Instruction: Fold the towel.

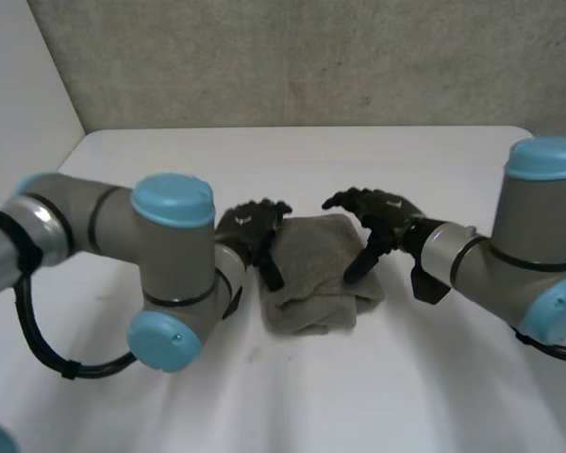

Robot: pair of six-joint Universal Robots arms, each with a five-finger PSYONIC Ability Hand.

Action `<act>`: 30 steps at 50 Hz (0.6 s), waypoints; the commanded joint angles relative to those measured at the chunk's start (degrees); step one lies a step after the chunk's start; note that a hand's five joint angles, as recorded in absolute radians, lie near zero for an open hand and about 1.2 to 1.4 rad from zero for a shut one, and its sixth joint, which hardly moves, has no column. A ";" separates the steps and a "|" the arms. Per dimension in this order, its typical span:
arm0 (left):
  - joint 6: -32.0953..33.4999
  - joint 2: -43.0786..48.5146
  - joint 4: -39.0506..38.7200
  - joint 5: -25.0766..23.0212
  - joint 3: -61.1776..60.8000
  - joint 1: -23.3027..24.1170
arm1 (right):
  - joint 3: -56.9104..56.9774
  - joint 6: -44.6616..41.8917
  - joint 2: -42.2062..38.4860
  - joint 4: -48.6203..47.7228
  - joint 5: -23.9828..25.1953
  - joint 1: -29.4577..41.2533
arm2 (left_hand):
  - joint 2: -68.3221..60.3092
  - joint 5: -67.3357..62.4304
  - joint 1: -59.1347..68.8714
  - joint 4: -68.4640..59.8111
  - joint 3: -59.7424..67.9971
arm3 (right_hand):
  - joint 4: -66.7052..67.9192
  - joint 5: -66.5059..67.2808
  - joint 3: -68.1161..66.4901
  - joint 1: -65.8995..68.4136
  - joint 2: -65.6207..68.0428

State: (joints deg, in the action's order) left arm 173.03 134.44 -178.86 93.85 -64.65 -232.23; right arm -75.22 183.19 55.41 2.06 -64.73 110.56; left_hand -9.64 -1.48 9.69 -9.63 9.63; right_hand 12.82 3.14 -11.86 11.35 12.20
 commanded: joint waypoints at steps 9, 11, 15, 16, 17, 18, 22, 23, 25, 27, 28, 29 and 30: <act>4.14 -1.00 0.09 0.20 -1.00 -0.50 | 3.32 -14.09 -0.86 -0.48 -8.83 1.41 | -1.24 0.60 1.20 -1.25 1.25 | -2.82 -3.14 1.86 -1.35 -2.20; 4.85 -3.63 0.18 0.28 -1.00 -0.50 | 2.89 -13.30 2.47 -0.65 -9.18 1.32 | -1.08 0.76 1.03 -1.09 1.09 | -2.82 -3.14 1.86 -1.35 -2.20; 5.21 -9.72 0.18 0.37 -1.09 -0.94 | 2.62 -10.84 8.66 -1.00 -10.06 0.71 | -0.74 1.10 0.70 -0.75 0.75 | -2.82 -3.14 1.86 -1.35 -2.20; 5.21 -13.03 0.26 0.37 -1.09 -1.38 | 2.70 -8.92 11.44 -1.18 -10.76 0.53 | -0.58 1.27 0.53 -0.58 0.58 | -2.82 -3.14 1.86 -1.35 -2.20; 5.21 -16.72 0.35 0.37 -1.18 -2.34 | 2.97 -7.25 14.17 -1.18 -11.98 0.44 | -0.57 1.27 0.53 -0.58 0.58 | -2.82 -3.14 1.86 -1.35 -2.20; 5.21 -16.75 0.35 0.37 -1.18 -2.35 | 2.97 -7.23 14.20 -1.18 -11.99 0.44 | -0.57 1.27 0.53 -0.58 0.58 | -2.82 -3.14 1.86 -1.35 -2.20; 5.21 -29.11 2.63 0.37 -1.27 -8.21 | 4.11 -4.51 21.03 -1.27 -17.69 -0.87 | -0.91 0.93 0.86 -0.92 0.92 | -2.82 -3.14 1.86 -1.35 -2.20; 5.21 -29.15 2.64 0.37 -1.27 -8.24 | 4.11 -4.51 21.05 -1.27 -17.71 -0.88 | -0.91 0.93 0.86 -0.92 0.92 | -2.82 -3.14 1.86 -1.35 -2.20; 5.38 -35.71 5.44 0.28 -1.09 -12.09 | 5.16 -4.60 25.07 -0.13 -20.86 -3.32 | -1.08 0.77 1.03 -1.09 1.09 | -2.82 -3.14 1.86 -1.35 -2.20; 5.38 -38.26 6.93 0.11 -0.92 -13.76 | 5.60 -4.60 26.92 1.01 -21.74 -4.12 | -0.91 0.93 0.87 -0.92 0.92 | -2.82 -3.14 1.86 -1.35 -2.20; 5.38 -40.46 8.77 0.02 -0.83 -15.17 | 5.95 -4.60 28.59 2.84 -21.92 -4.65 | -0.91 0.93 0.86 -0.92 0.92 | -2.82 -3.14 1.86 -1.35 -2.20; 5.38 -40.49 8.79 0.02 -0.83 -15.18 | 5.96 -4.60 28.61 2.86 -21.93 -4.65 | -0.91 0.93 0.86 -0.92 0.92 | -2.82 -3.14 1.86 -1.35 -2.20; 5.38 -41.88 10.62 -0.07 -0.83 -16.22 | 6.31 -4.68 29.74 5.04 -21.84 -5.18 | -1.24 0.60 1.20 -1.25 1.25 | -2.82 -3.14 1.86 -1.35 -2.20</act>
State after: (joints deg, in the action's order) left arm 178.43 101.32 -174.36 94.15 -65.77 -242.64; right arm -70.50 178.72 79.48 1.87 -84.11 108.18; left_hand -9.51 -1.46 9.67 -9.59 9.57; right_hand 12.82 2.82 -11.86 11.34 12.20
